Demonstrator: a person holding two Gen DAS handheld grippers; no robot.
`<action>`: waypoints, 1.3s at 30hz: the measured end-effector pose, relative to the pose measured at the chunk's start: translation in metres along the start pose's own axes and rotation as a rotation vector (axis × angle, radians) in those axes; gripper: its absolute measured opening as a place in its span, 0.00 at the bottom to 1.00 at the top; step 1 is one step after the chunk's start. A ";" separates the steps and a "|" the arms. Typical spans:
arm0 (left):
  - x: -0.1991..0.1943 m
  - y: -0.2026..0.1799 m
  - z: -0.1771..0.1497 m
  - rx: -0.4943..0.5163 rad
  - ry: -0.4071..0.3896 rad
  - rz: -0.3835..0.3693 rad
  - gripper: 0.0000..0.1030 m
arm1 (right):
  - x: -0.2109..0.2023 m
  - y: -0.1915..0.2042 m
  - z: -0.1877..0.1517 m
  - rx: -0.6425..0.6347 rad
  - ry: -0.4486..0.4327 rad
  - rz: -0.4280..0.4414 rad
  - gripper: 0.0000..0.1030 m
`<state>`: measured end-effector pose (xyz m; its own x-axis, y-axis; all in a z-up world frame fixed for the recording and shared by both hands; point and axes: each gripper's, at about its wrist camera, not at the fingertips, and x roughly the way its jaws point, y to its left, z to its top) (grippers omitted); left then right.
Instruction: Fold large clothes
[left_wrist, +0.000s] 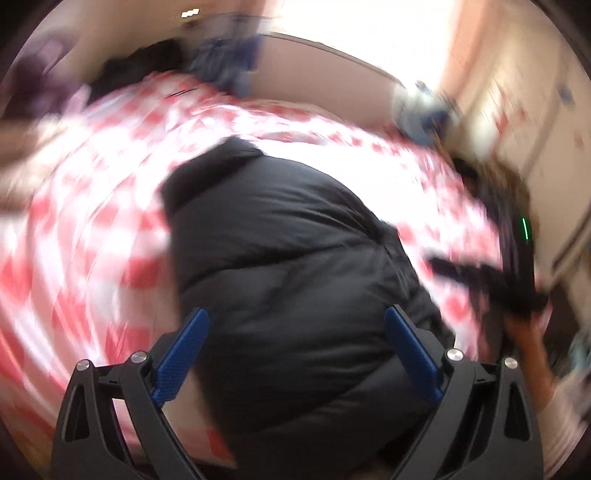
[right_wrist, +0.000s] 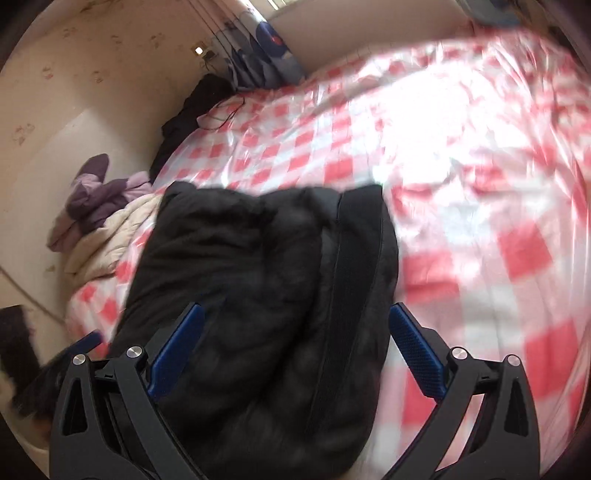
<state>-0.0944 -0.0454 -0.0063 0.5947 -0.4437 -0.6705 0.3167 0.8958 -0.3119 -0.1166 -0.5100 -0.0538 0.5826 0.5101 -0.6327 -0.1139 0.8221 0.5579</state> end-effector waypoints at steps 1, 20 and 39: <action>-0.001 0.020 0.001 -0.094 0.001 -0.018 0.93 | 0.004 -0.012 -0.007 0.086 0.058 0.076 0.94; 0.034 0.023 0.048 -0.002 -0.044 -0.024 0.65 | 0.110 0.071 0.007 0.022 0.109 0.237 0.94; -0.012 0.144 0.028 -0.261 -0.093 0.240 0.92 | 0.136 0.160 0.026 -0.280 -0.073 0.026 0.94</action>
<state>-0.0348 0.0885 -0.0242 0.6976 -0.2099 -0.6851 -0.0317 0.9461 -0.3222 -0.0346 -0.3159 -0.0365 0.6320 0.5210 -0.5737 -0.3413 0.8518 0.3975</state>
